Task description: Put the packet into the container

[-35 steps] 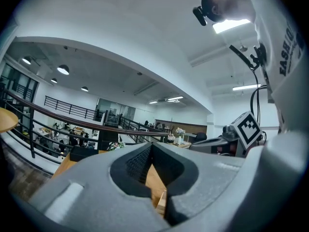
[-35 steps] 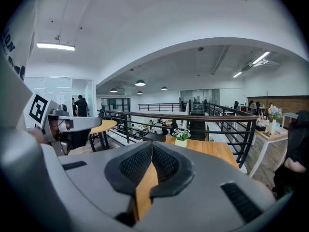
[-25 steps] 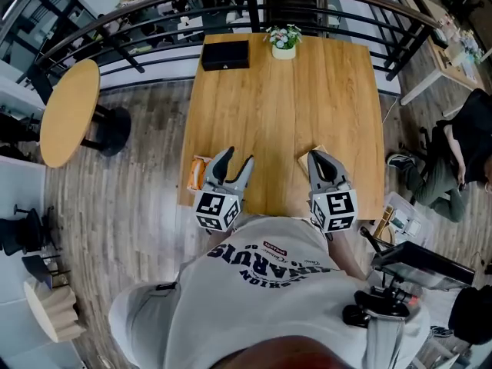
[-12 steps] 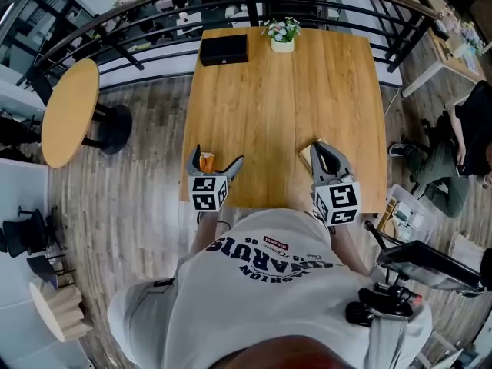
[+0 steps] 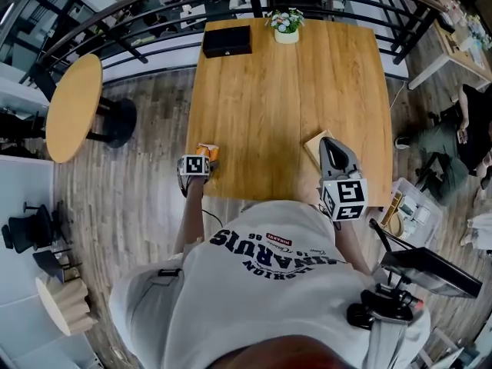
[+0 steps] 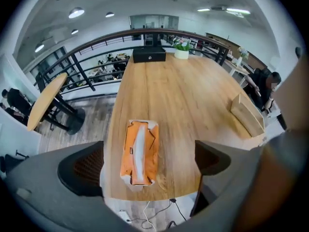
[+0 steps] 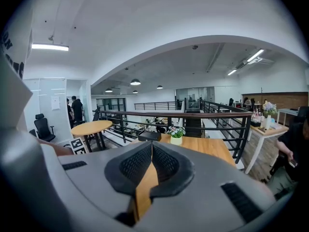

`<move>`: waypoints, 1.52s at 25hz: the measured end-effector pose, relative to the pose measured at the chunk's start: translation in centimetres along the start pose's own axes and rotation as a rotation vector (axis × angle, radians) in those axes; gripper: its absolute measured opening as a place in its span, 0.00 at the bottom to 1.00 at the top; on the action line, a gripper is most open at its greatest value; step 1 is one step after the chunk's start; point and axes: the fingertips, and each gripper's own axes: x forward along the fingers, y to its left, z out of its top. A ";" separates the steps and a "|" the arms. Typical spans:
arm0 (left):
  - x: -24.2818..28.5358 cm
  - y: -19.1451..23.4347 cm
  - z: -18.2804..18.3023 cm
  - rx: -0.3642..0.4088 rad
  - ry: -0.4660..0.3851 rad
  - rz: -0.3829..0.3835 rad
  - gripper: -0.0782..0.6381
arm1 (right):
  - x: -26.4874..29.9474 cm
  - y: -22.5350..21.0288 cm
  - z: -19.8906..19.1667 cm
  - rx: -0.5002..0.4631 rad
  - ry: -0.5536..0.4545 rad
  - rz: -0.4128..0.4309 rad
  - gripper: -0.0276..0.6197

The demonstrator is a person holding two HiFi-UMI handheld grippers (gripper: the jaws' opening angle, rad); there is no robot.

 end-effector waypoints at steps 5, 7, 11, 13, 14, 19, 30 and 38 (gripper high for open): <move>3.4 1.3 -1.3 -0.033 0.076 -0.009 0.91 | -0.1 -0.4 -0.6 0.009 0.009 -0.014 0.06; 4.4 1.6 -1.6 -0.050 0.090 -0.011 0.91 | 0.0 -0.6 -1.0 0.013 0.016 -0.017 0.06; 5.2 1.8 -1.8 -0.063 0.095 -0.013 0.91 | -0.1 -0.5 -1.0 0.016 0.020 -0.019 0.06; 5.5 1.8 -1.8 -0.063 0.091 -0.004 0.91 | -0.2 -0.7 -1.1 0.018 0.023 -0.023 0.06; 5.8 1.8 -1.9 -0.063 0.093 -0.001 0.92 | -0.2 -0.8 -1.3 0.020 0.026 -0.026 0.06; 5.8 1.3 -2.4 -0.075 0.111 -0.056 0.22 | -0.4 -0.8 -1.7 0.019 0.042 -0.034 0.06; 6.1 1.0 -3.4 -0.064 0.133 -0.064 0.17 | -0.4 -0.7 -1.9 0.016 0.051 -0.038 0.06; 6.2 1.1 -3.3 -0.038 0.129 -0.044 0.17 | -0.5 -0.7 -2.2 0.017 0.053 -0.037 0.06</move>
